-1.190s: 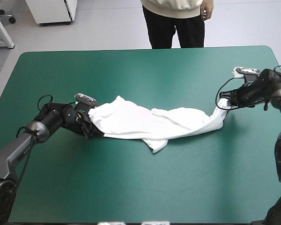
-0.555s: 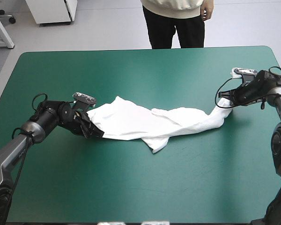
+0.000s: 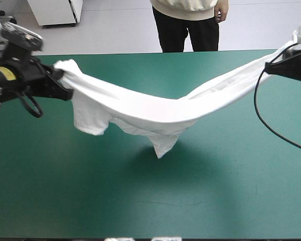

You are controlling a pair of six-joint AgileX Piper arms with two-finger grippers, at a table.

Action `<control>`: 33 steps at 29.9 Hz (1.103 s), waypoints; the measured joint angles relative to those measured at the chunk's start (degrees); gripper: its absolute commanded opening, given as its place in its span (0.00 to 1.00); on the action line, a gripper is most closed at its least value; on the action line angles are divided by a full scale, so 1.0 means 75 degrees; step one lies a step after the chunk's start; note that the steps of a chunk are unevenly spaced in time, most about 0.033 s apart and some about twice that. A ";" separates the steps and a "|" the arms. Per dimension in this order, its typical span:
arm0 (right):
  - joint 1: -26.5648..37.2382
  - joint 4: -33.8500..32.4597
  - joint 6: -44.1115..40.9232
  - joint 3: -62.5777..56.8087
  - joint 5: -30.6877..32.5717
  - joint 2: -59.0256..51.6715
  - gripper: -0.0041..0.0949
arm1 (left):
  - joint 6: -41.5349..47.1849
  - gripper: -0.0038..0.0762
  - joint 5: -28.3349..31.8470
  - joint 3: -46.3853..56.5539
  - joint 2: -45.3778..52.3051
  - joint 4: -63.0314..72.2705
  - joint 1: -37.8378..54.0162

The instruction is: Fold the cloth

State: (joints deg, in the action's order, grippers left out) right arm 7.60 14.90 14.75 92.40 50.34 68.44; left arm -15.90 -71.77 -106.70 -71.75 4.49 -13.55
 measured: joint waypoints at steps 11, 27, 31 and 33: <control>0.0000 0.0080 0.0000 0.2247 -0.0247 -0.1552 0.02 | 0.0424 0.04 0.0812 -0.2852 0.0146 -0.0779 0.0000; 0.0000 0.0154 -0.0096 0.2697 0.1720 -0.2499 0.02 | 0.0487 0.04 -0.0011 -0.2565 0.0989 -0.0953 0.0000; 0.0000 0.0287 -0.0196 0.1421 0.1814 -0.2482 0.02 | 0.0512 0.04 -0.0011 -0.0911 0.0801 -0.0904 0.0000; 0.0000 0.0305 -0.0203 0.0565 0.1787 -0.2375 0.02 | 0.0538 0.04 -0.0003 0.0100 0.0554 -0.0876 0.0000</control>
State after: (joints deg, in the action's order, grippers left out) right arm 7.60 17.19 13.23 96.63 63.74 50.63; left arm -11.86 -71.79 -105.95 -67.60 -2.09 -13.55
